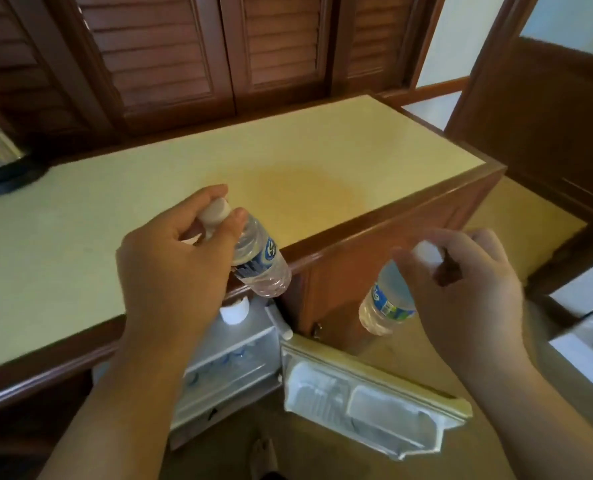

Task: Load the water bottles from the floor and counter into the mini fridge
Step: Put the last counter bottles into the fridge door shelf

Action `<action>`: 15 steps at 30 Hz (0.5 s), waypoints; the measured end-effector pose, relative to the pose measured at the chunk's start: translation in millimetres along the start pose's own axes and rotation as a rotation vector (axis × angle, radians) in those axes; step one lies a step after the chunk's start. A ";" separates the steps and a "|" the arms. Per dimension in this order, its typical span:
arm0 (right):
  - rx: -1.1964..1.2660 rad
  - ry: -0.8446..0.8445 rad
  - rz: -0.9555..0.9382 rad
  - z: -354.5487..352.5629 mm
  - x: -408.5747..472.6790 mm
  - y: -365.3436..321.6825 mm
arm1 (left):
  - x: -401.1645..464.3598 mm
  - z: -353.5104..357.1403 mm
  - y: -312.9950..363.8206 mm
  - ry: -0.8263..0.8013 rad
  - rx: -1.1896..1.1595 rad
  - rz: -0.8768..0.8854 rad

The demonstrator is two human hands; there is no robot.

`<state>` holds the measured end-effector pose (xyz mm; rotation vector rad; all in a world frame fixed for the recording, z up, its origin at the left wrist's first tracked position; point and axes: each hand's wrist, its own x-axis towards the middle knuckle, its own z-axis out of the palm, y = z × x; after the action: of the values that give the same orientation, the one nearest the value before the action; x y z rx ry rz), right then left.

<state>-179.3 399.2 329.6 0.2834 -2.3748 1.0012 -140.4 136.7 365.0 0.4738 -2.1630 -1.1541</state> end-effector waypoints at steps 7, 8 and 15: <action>0.098 -0.148 0.187 10.5 -145.1 68.2 | -151.2 15.6 -38.3 -0.059 -0.149 -0.173; 0.111 -0.169 0.237 18.5 -164.1 76.8 | -168.8 22.1 -50.3 -0.089 -0.151 -0.193; 0.074 -0.290 0.404 118.5 -275.1 132.1 | -243.0 75.1 -169.4 -0.250 -0.100 -0.314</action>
<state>-49.2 403.1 29.2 -0.0334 -2.7283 1.3074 -9.8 228.3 104.3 0.6732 -2.2821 -1.5567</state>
